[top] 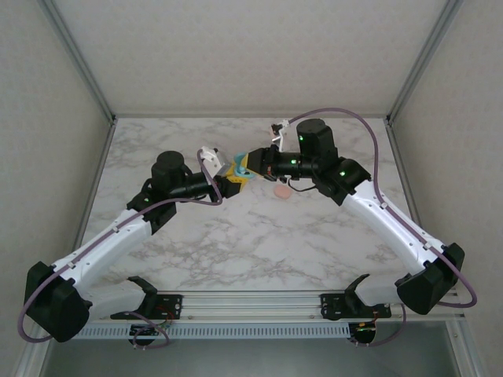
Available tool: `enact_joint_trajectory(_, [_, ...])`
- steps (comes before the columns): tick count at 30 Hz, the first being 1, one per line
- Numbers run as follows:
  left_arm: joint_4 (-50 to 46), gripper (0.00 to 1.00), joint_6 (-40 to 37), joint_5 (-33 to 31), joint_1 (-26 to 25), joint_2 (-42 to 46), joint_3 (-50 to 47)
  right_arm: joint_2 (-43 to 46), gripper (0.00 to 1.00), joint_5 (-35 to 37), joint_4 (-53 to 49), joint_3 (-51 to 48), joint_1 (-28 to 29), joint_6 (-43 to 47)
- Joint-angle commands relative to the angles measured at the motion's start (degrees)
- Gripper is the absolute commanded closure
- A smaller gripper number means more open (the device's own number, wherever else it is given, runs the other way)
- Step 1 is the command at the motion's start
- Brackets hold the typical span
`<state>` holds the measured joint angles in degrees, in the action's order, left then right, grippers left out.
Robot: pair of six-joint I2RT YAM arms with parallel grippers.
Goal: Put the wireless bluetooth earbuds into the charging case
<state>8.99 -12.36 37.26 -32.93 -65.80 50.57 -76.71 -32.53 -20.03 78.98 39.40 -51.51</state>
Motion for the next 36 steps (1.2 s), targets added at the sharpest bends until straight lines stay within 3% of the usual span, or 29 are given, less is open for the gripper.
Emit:
enact_joint_trajectory(1, [1.69, 0.78, 0.71, 1.59, -0.65, -0.28, 1.90, -0.37, 0.82, 1.41, 0.83, 1.66, 0.68, -0.09])
enact_joint_trajectory(18, [1.55, 0.78, 1.38, 1.43, -0.95, 0.23, 2.21, -1.52, 0.82, 4.18, 4.05, 0.12, 1.47, -1.40])
enact_joint_trajectory(36, [4.10, 0.78, 2.74, -0.38, -0.91, -0.18, 2.30, -1.51, 0.80, 3.79, -2.05, 0.32, 2.00, 0.14])
